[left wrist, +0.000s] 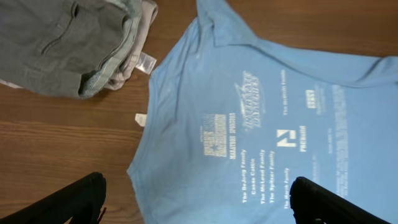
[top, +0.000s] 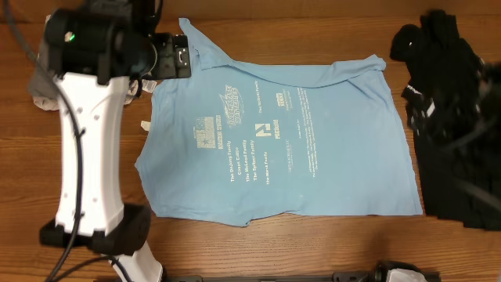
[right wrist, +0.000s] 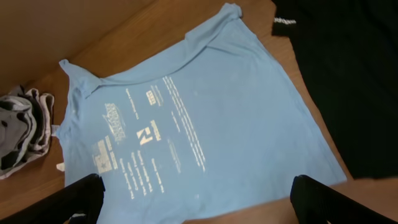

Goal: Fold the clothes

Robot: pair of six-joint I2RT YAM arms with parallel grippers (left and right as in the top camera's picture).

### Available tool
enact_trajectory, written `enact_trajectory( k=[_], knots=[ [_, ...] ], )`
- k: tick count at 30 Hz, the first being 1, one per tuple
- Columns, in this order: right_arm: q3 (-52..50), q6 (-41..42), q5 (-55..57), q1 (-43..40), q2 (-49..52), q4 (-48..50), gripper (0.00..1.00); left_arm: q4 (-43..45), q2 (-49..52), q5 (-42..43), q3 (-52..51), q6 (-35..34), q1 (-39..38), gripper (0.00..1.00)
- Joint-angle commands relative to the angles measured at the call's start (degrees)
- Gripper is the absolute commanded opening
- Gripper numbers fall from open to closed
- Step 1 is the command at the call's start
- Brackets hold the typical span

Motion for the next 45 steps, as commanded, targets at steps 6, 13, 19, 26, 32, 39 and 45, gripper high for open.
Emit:
enact_trajectory(
  k=[6,13,19,26,32,39,45],
  knots=[
    [-1.88,7.5,2.56,0.09,-11.23,-4.79,1.0,-0.13,-12.63,3.26,-6.86,-1.14,-1.7,0.98],
    [-14.71,10.45,4.26,0.09,-19.23,-4.79,1.0,0.24,-23.04,2.19,-30.51,-7.37,-2.34,1.0],
    [-31.45,10.54,4.5,0.11,-19.39,0.28,1.0,9.55,-28.46,3.89,-53.18,-11.17,-4.09,0.98],
    [-41.0,10.36,2.51,0.11,-18.03,8.28,1.0,22.32,-28.7,5.42,-74.9,-17.29,-9.55,0.88],
    [-41.22,7.91,2.49,0.11,-14.62,10.6,1.0,33.99,-28.7,9.99,-90.14,-19.85,-10.71,0.68],
    [-41.24,7.91,2.49,0.11,-11.21,11.69,1.0,46.45,-28.68,16.61,-102.49,-19.85,-11.02,0.4],
    [-41.24,7.91,2.51,0.11,-11.08,11.93,1.0,45.77,-28.68,15.78,-104.59,-19.61,-11.02,0.4]
  ],
)
